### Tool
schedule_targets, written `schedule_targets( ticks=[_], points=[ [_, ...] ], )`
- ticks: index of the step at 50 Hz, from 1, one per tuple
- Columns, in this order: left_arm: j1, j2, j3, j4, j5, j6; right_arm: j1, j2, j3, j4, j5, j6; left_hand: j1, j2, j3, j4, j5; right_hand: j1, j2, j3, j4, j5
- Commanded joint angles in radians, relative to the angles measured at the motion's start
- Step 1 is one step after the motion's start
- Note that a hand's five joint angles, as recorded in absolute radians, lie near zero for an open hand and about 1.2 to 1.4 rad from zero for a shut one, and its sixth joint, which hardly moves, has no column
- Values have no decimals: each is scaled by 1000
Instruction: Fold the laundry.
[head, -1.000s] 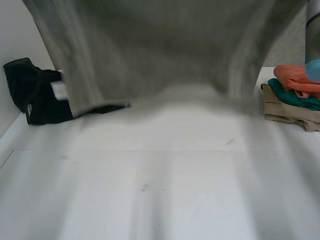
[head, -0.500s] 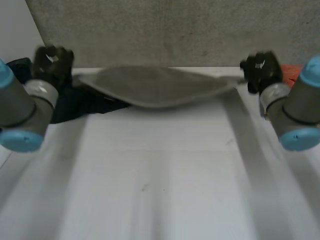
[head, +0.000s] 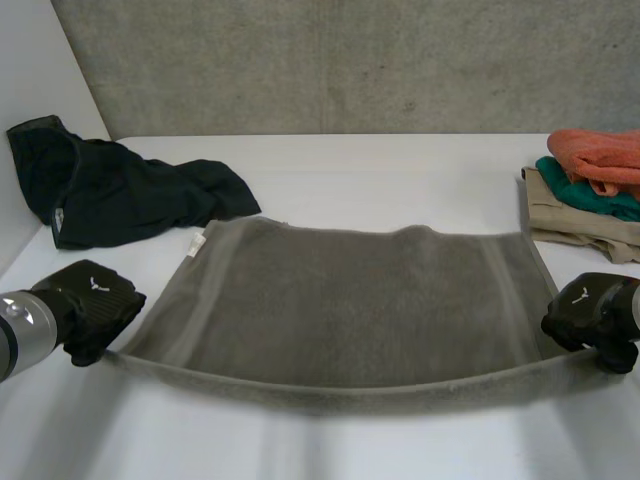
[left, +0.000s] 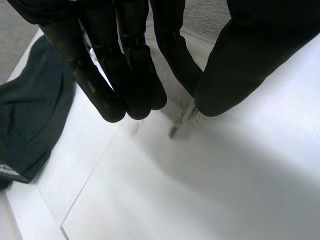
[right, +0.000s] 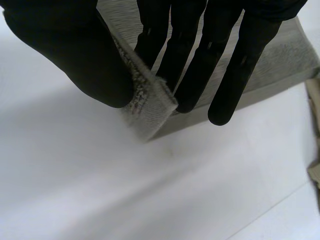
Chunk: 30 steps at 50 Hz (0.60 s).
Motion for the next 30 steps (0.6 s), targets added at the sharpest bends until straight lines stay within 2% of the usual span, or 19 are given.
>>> schedule_targets(
  ticks=[1, 9, 17, 21, 30],
  points=[
    [-34, -147, 139, 88, 3, 11, 70, 84, -50, -149, 8, 119, 225, 197, 204, 196, 227, 263, 219, 207, 200, 212],
    [-116, -379, 400, 177, -127, -72, 143, 215, -179, -336, 112, 194, 225, 197, 204, 196, 227, 263, 219, 207, 200, 212],
    [-180, -550, 691, 224, -154, -140, 183, 351, -367, -493, 187, 257, 225, 197, 204, 196, 227, 263, 219, 207, 200, 212],
    [-215, -642, 808, 237, -192, -153, 190, 403, -424, -545, 216, 266, 225, 197, 204, 196, 227, 263, 219, 207, 200, 212],
    [-235, -818, 1021, 270, -313, -135, 187, 498, -487, -732, 269, 262, 225, 197, 204, 196, 227, 263, 219, 207, 200, 212]
  ],
)
